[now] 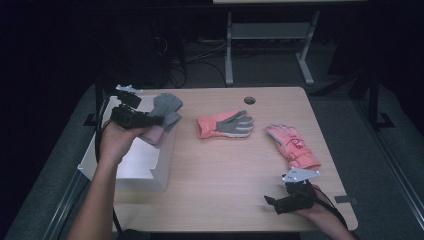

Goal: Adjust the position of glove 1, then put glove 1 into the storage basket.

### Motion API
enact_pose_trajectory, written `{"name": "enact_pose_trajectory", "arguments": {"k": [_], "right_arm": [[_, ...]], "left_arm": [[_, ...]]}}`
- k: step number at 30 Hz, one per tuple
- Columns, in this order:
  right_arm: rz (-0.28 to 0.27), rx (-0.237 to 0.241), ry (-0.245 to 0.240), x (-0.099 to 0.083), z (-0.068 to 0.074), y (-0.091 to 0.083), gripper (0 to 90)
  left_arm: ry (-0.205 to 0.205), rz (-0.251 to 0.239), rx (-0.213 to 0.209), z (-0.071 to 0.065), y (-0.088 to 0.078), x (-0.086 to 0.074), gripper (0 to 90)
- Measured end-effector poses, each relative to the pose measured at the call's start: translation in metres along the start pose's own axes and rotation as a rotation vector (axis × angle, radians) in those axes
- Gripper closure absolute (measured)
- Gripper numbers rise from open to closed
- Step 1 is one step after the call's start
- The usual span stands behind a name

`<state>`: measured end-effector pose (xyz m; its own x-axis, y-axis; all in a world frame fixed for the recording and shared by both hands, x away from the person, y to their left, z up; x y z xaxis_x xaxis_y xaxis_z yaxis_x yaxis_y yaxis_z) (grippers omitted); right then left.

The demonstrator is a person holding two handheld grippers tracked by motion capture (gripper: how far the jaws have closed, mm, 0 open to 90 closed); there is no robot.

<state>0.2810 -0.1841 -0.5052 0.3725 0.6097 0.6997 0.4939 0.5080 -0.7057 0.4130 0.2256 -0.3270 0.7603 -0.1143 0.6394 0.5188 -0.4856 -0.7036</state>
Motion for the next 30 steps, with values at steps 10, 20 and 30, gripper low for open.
{"name": "enact_pose_trajectory", "arguments": {"k": [10, 20, 30], "right_arm": [[0.001, 0.011, -0.01, 0.006, -0.001, 0.008, 2.1], [0.001, 0.01, -0.015, 0.005, -0.002, 0.008, 2.1], [0.002, 0.013, -0.014, 0.005, -0.001, 0.007, 2.0]], "left_arm": [[-0.087, -0.003, 0.057, 0.047, 0.0, -0.017, 61.6], [-0.14, 0.022, 0.132, 0.081, 0.012, -0.037, 61.7], [-0.179, 0.074, 0.205, 0.109, 0.03, -0.054, 61.6]]}}
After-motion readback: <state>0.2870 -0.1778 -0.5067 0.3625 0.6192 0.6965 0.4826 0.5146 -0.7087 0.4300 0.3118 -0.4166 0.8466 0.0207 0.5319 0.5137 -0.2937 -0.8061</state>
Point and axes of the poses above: each handheld gripper's, and its own axes: y roughly forward along the jaws, x roughly out of its top, z roughly to its left, the point moved 6 cm from there along y, roughly forward along the jaws, and after that the axes turned 13 degrees about -y, right-handed, at the moved point
